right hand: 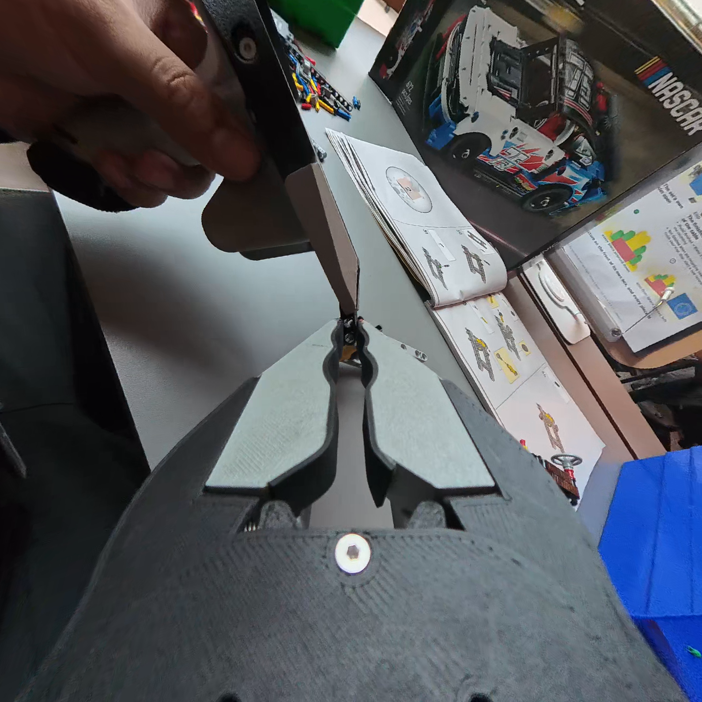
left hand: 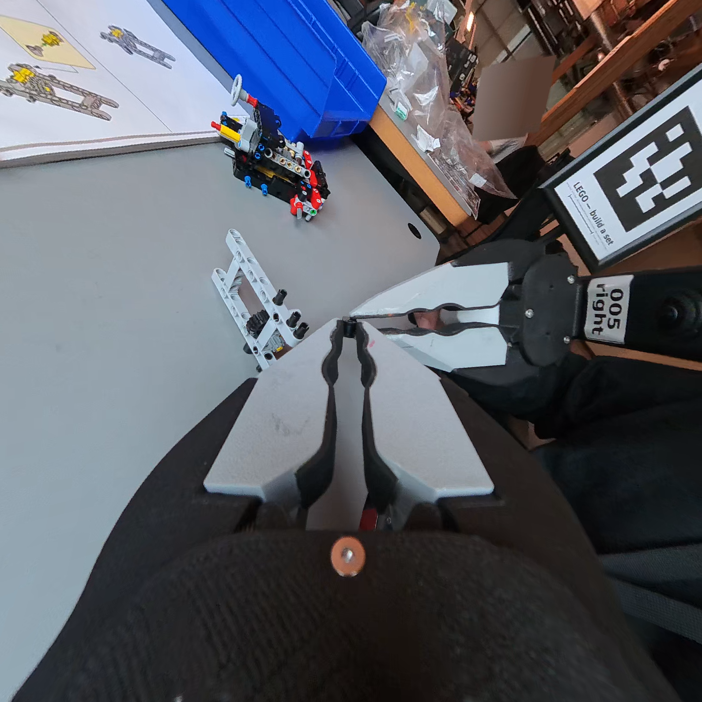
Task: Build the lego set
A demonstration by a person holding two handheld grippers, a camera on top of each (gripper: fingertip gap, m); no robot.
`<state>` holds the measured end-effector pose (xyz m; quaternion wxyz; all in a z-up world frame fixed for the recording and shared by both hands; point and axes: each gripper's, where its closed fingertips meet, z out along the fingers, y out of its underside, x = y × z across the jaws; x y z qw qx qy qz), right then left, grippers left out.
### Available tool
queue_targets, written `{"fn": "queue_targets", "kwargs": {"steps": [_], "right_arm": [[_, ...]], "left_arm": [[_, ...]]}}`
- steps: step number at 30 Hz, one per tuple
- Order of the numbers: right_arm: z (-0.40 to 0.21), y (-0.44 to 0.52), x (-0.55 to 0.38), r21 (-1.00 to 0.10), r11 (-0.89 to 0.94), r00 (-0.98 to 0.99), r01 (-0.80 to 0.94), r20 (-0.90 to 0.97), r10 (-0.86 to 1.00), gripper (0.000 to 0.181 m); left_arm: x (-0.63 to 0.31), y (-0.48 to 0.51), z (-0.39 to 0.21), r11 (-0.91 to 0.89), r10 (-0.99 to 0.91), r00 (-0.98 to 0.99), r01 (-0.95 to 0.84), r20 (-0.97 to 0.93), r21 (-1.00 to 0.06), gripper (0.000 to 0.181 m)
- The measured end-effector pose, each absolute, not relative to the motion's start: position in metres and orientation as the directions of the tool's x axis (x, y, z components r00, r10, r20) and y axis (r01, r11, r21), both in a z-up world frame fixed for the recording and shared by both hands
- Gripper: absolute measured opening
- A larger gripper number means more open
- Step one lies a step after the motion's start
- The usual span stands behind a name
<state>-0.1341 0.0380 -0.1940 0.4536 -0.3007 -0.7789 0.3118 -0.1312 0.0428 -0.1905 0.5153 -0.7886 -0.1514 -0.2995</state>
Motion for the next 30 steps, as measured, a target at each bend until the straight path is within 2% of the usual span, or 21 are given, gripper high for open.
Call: {"fn": "queue_targets", "kwargs": {"steps": [18,21,22,23,24,26,28,30], "right_arm": [[-0.196,0.044,-0.141,-0.748,0.636,-0.367,0.192,0.546,0.753,0.005],[-0.193,0.045,-0.141,-0.776,0.605,-0.363,0.178,0.519,0.774,0.004],[-0.191,0.047,-0.141,-0.806,0.563,-0.366,0.18,0.476,0.799,0.004],[-0.188,0.05,-0.141,-0.854,0.488,-0.382,0.179,0.397,0.835,0.004],[-0.183,0.051,-0.14,-0.909,0.375,-0.417,0.179,0.275,0.866,0.004],[-0.17,0.056,-0.137,-0.974,0.064,-0.494,0.219,-0.054,0.868,0.004],[-0.152,0.061,-0.133,-0.93,-0.256,-0.566,0.264,-0.364,0.74,0.004],[-0.144,0.064,-0.132,-0.835,-0.453,-0.593,0.312,-0.544,0.593,0.004]], "left_arm": [[-0.128,0.051,-0.187,-0.395,-0.057,0.797,0.535,0.601,-0.747,0.004],[-0.128,0.051,-0.184,-0.387,-0.063,0.811,0.518,0.582,-0.763,0.003],[-0.13,0.05,-0.18,-0.377,-0.074,0.817,0.509,0.572,-0.774,0.001],[-0.132,0.049,-0.176,-0.37,-0.085,0.828,0.491,0.555,-0.789,0.008],[-0.137,0.048,-0.173,-0.368,-0.082,0.849,0.461,0.522,-0.807,0.019],[-0.147,0.044,-0.165,-0.342,-0.077,0.92,0.338,0.385,-0.876,0.026],[-0.15,0.044,-0.162,-0.34,-0.055,0.976,0.179,0.21,-0.923,0.033],[-0.145,0.048,-0.162,-0.346,-0.05,0.996,0.048,0.069,-0.937,0.045]]}}
